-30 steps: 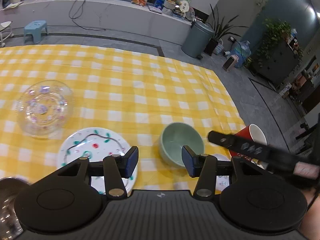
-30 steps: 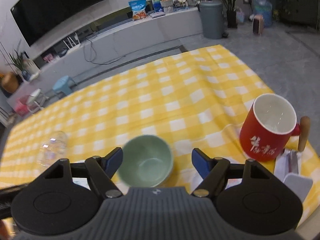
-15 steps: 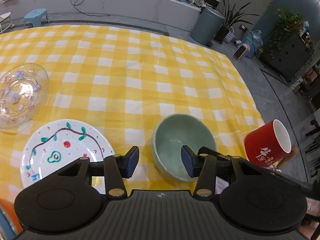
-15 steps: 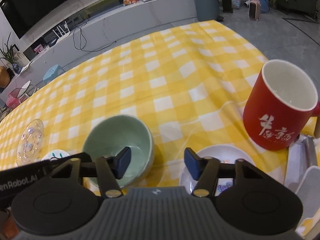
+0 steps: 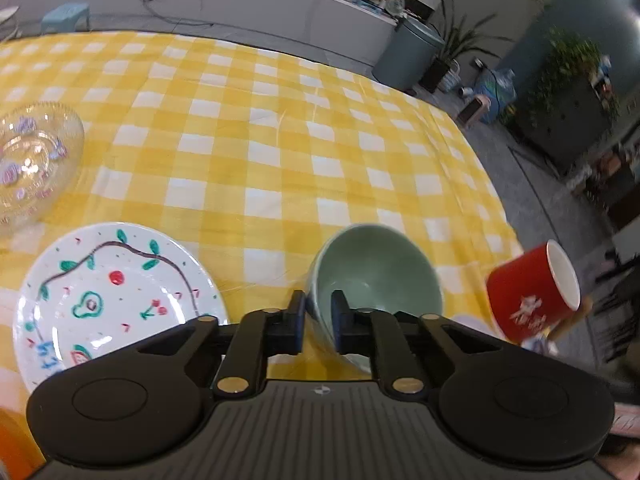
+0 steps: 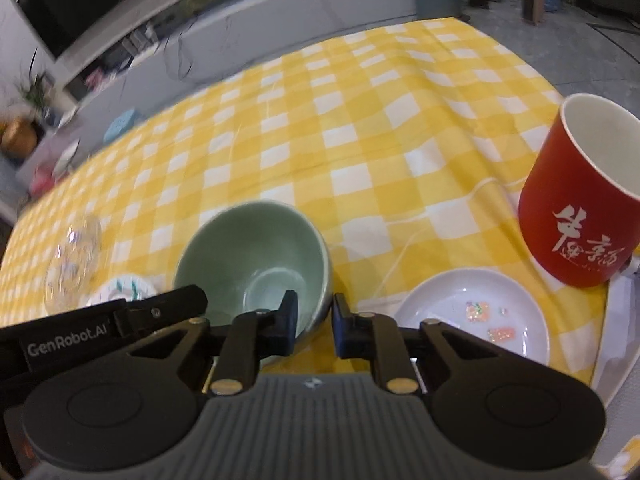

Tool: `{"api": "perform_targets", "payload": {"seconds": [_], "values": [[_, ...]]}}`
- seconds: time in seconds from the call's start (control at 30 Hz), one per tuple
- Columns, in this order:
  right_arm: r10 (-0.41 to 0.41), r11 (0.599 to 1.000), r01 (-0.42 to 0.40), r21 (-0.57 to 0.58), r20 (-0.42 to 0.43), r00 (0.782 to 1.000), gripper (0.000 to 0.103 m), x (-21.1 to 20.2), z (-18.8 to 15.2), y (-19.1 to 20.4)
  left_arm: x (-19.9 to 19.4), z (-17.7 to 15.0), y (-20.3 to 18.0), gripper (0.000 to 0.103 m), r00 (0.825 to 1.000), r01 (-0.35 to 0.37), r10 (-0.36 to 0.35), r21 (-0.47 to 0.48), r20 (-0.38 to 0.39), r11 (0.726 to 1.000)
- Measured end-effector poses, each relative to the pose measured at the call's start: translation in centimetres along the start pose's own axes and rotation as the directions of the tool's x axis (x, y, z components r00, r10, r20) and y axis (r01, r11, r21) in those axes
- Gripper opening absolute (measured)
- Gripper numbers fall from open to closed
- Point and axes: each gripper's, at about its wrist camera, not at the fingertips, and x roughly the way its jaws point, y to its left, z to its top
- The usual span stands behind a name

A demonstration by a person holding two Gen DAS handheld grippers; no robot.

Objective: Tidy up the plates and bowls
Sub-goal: 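Move both grippers to the pale green bowl and close on its rim, then lift the pale green bowl with both grippers and carry it over the steel bowls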

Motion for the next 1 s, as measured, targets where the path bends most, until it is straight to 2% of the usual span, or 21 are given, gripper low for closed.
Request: {"api": "perform_targets", "payload": {"seconds": [0.13,0.33,0.43,0.53,0.8,1.0], "values": [[0.005,1.0,-0.005,-0.004,-0.015,1.0,0.017,-0.2,-0.2,0.1,-0.1,-0.3,-0.1,0.012,1.0,-0.01,0.01,0.023,0.003,1.0],[0.009,1.0,-0.009,0.021,-0.007,1.0,0.025,0.7,-0.3,-0.2,0.5,-0.3,-0.4,0.012,1.0,-0.024,0.024,0.044,0.018,0.999],[0.018,1.0,-0.018,0.017,-0.014,1.0,0.025,1.2,-0.4,0.0,1.2,-0.3,-0.1,0.015,1.0,-0.015,0.015,0.016,0.006,1.0],[0.008,1.0,-0.008,0.023,-0.005,1.0,0.022,1.5,-0.6,0.0,1.3,-0.3,0.2,0.015,1.0,-0.009,0.009,-0.008,0.004,1.0],[-0.008,0.999,0.007,0.052,0.007,1.0,0.017,1.2,-0.7,0.0,1.2,-0.7,-0.4,0.012,0.999,-0.045,0.044,0.046,0.018,0.998],[0.009,0.997,-0.01,0.074,0.016,1.0,0.016,0.8,-0.7,0.0,1.2,-0.8,-0.2,0.009,0.998,-0.062,0.061,0.038,0.011,0.997]]}}
